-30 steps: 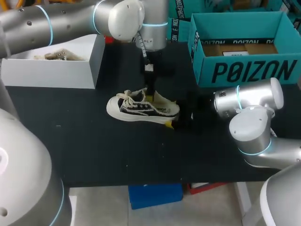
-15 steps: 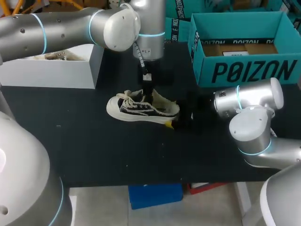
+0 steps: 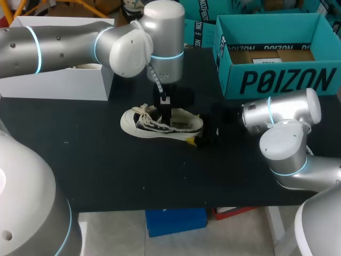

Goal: Take the shoe out of the shoebox, open the shoe tongue, remove and reinsert the insole, then place the shoe into the shoebox

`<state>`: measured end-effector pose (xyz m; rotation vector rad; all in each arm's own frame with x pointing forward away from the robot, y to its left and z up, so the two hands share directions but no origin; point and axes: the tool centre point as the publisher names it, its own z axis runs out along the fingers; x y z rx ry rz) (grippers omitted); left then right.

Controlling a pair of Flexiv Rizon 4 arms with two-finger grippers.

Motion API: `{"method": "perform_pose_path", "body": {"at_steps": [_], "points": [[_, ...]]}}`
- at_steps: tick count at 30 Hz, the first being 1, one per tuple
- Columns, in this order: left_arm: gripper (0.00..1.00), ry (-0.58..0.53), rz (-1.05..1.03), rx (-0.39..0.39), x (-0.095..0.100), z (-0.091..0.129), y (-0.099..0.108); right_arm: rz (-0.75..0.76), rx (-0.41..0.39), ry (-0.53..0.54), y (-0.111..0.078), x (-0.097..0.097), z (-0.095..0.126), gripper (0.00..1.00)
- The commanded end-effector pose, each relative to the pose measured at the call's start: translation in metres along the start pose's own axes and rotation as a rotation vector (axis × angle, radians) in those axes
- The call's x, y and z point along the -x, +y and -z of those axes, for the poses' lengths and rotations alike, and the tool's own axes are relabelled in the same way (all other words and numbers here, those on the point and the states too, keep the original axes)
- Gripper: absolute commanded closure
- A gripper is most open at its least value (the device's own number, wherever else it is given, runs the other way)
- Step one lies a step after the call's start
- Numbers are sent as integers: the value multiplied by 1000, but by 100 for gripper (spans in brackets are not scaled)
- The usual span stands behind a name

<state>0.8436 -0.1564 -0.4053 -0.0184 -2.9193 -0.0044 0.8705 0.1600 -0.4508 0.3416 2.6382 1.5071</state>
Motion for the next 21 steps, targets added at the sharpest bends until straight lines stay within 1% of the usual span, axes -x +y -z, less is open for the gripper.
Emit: {"method": "perform_pose_path", "body": {"at_steps": [1, 8, 12, 21], "points": [[100, 5, 4, -19, 2, -14, 3, -3, -4, -3, -3, 0, -7, 100], [100, 34, 24, -38, 9, -35, 5, -3, -4, -3, -3, 0, -7, 100], [100, 40, 24, -42, 10, -37, 5, -3, -4, -3, -3, 0, -7, 100], [100, 55, 7, -37, 11, -35, 2, -3, -4, -3, -3, 0, -7, 100]]}}
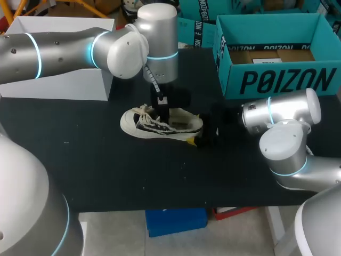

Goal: Take the shoe out of the shoebox, open the shoe tongue, remove and reinsert the insole, then place the shoe into the shoebox

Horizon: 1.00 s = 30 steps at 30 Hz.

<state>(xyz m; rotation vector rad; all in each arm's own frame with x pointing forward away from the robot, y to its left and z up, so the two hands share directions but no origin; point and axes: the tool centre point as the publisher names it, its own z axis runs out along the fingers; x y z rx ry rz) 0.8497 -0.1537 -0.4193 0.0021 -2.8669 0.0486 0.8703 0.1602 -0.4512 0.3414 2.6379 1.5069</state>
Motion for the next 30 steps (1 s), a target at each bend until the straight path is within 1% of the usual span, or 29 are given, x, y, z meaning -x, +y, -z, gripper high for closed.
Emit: {"method": "perform_pose_path", "body": {"at_steps": [1, 10, 12, 14, 16, 17, 18, 20, 21, 23, 26, 30], "points": [[100, 3, -2, 1, 3, -23, 0, -3, -4, -2, -3, 0, -6, 100], [100, -5, -3, -2, 4, -25, 0, -3, -4, -2, -3, 0, -6, 100], [100, -41, -4, -18, 4, -32, 0, -3, -4, -2, -3, 0, -6, 100], [100, -113, 19, -15, 3, -41, -1, -3, -4, -2, -3, 0, -6, 100], [100, -156, 34, -37, 2, -48, -1, -3, -4, -2, -3, 0, -6, 100], [100, -171, 37, -43, 2, -49, -1, -3, -4, -2, -3, 0, -6, 100], [100, -208, 49, -46, 2, -52, -1, -3, -4, -2, -3, 0, -6, 100], [100, -236, 51, -58, 1, -53, -1, -3, -4, -2, -3, 0, -6, 100], [91, -248, 52, -63, 1, -53, -1, -3, -4, -2, -3, 0, -6, 100], [59, -254, 51, -65, 0, -52, -1, -3, -4, -2, -3, 0, -6, 100], [62, -258, 52, -72, 1, -50, -1, -3, -4, -2, -3, 0, -6, 100], [75, -267, 51, -72, 1, -52, -4, -3, -4, -2, -3, 0, -6, 100]]}}
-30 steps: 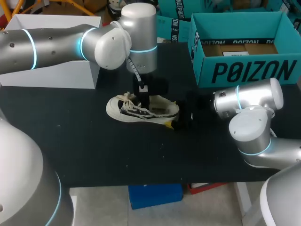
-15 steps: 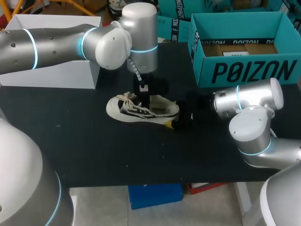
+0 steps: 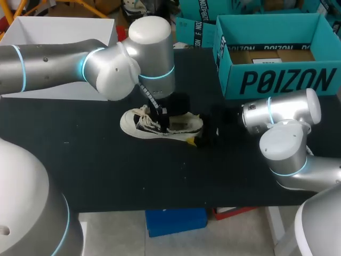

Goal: Take the shoe out of the shoebox, open the shoe tongue, remove and reinsert the insole, then place the shoe into the shoebox

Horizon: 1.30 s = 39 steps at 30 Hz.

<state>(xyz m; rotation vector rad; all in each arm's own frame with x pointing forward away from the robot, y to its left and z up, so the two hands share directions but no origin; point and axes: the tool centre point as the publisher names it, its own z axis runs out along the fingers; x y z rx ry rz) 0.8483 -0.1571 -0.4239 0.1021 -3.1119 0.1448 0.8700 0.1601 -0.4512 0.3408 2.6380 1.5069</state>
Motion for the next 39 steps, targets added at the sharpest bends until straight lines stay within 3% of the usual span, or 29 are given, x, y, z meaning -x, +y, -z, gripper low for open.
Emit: {"method": "perform_pose_path", "body": {"at_steps": [1, 5, 15, 32, 39], "points": [[76, -24, 1, -1, -12, -47, 2, -4, -4, -2, -2, 0, -6, 100], [75, -77, 14, 23, -13, -55, 1, -4, -4, -2, -2, 0, -6, 100], [77, -354, 57, 122, -16, -83, 3, -4, -4, -2, -2, 0, -6, 100], [90, -574, 119, 155, 26, -116, 21, -4, -4, -2, -2, 0, -6, 100], [83, -667, 154, 187, 43, -124, 19, -4, -4, -2, -2, 0, -6, 100]]}}
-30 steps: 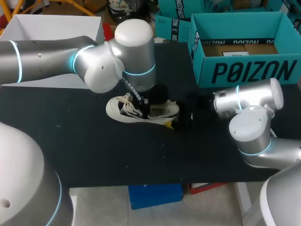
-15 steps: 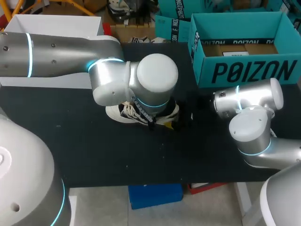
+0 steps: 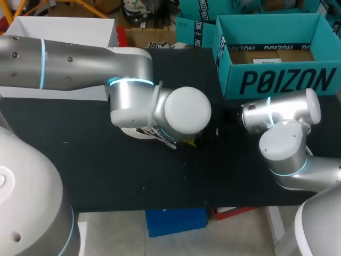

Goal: Take the shoe out of the shoebox, open the shoe tongue, remove and reinsert the insole, then place the shoe into the shoebox

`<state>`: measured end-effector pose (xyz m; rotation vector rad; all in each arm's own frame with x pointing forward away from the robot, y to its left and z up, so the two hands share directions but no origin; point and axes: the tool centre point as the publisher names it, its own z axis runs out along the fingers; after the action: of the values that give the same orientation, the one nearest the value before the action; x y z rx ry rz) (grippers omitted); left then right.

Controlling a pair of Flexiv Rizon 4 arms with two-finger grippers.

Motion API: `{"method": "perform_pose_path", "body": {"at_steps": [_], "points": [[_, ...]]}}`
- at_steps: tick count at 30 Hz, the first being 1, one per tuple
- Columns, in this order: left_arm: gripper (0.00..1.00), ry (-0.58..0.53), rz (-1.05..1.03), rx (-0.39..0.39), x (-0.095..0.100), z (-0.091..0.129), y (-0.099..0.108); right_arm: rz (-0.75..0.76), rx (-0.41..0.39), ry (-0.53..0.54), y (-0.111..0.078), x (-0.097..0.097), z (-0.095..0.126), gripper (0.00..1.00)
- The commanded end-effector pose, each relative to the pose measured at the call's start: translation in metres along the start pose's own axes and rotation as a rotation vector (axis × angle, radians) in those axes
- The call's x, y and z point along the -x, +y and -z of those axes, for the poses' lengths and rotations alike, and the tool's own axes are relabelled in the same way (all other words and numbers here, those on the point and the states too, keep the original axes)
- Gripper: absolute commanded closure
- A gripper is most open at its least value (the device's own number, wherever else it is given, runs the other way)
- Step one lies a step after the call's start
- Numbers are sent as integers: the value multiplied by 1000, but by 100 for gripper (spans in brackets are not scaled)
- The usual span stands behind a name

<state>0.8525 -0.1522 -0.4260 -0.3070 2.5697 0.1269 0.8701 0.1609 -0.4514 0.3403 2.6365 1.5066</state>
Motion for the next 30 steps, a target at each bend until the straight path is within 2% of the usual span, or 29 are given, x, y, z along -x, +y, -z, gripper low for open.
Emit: {"method": "perform_pose_path", "body": {"at_steps": [1, 6, 16, 21, 26, 30], "points": [[83, -83, 16, 21, -34, -125, -7, -4, -4, -1, -3, 0, -6, 100], [78, -92, 34, 22, -29, -139, -12, -4, -4, -1, -3, 0, -6, 100], [80, -93, 94, 22, -11, -167, -17, -4, -4, -1, -3, 0, -6, 100], [81, -91, 138, 19, 6, -178, -19, -4, -4, -1, -3, 0, -6, 100], [80, -78, 178, 9, 18, -183, -17, -4, -4, -1, -3, 0, -6, 100], [78, -76, 187, -1, 21, -180, -19, -4, -4, -1, -3, 0, -6, 100]]}}
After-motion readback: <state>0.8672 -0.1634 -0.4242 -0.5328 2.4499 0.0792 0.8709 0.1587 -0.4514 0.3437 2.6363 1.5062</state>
